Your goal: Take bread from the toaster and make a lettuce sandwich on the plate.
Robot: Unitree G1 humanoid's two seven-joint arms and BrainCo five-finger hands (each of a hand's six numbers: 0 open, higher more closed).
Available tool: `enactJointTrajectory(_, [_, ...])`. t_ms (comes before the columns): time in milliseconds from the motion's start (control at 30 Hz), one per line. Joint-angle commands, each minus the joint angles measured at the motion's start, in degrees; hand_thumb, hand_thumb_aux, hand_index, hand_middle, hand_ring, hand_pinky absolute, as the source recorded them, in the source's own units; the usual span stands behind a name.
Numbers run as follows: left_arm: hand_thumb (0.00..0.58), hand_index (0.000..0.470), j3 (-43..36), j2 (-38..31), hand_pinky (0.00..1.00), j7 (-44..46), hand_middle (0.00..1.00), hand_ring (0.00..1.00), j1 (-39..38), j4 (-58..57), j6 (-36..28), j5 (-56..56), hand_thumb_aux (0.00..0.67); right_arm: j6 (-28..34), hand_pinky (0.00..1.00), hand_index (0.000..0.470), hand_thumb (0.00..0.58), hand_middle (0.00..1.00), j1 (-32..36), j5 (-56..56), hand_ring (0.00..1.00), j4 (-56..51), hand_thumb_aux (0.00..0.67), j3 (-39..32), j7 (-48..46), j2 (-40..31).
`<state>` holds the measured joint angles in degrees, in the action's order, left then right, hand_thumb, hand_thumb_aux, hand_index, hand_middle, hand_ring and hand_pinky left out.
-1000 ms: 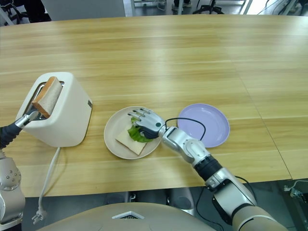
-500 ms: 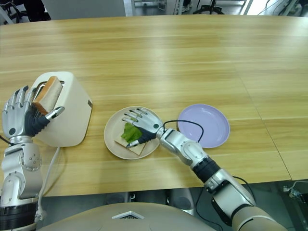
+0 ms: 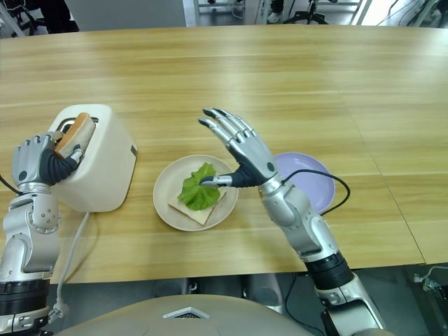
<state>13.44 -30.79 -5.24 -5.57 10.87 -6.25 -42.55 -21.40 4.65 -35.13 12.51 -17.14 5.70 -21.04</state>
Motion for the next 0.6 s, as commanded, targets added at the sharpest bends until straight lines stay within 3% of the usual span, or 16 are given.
enactJointTrajectory(33, [0.580, 0.460, 2.1, 0.6, 1.00, -4.3, 1.00, 1.00, 2.5, 1.0, 4.9, 4.8, 0.670, -3.4, 0.00, 0.000, 0.000, 0.00, -2.3, 1.5, 0.00, -0.3, 0.000, 0.4, 0.1, 0.0])
enactJointTrajectory(200, [0.580, 0.460, 7.9, 1.3, 1.00, -10.9, 1.00, 1.00, 6.9, 7.2, 12.3, 10.7, 0.670, -10.5, 0.00, 0.000, 0.000, 0.00, -6.5, -2.6, 0.00, -1.1, 0.000, -3.1, 2.3, -0.2])
enactJointTrajectory(367, [0.580, 0.460, 10.1, 3.3, 1.00, -12.2, 1.00, 1.00, 10.2, 15.8, 17.0, 15.7, 0.670, -15.8, 0.00, 0.000, 0.000, 0.00, -8.6, -11.5, 0.00, -1.7, 0.000, -5.1, 7.1, -1.5])
enactJointTrajectory(467, [0.580, 0.460, 8.1, 5.4, 1.00, -9.9, 1.00, 1.00, 11.5, 22.0, 17.4, 18.8, 0.670, -17.6, 0.00, 0.000, 0.000, 0.00, -10.0, -17.2, 0.00, 0.2, 0.000, -5.0, 11.5, -2.0])
enactJointTrajectory(600, [0.580, 0.460, -1.7, 12.7, 1.00, -3.8, 1.00, 1.00, 11.4, 26.7, 12.5, 26.2, 0.670, -17.6, 0.00, 0.000, 0.000, 0.00, -12.0, -24.5, 0.00, 3.8, 0.000, -3.4, 18.7, -2.2])
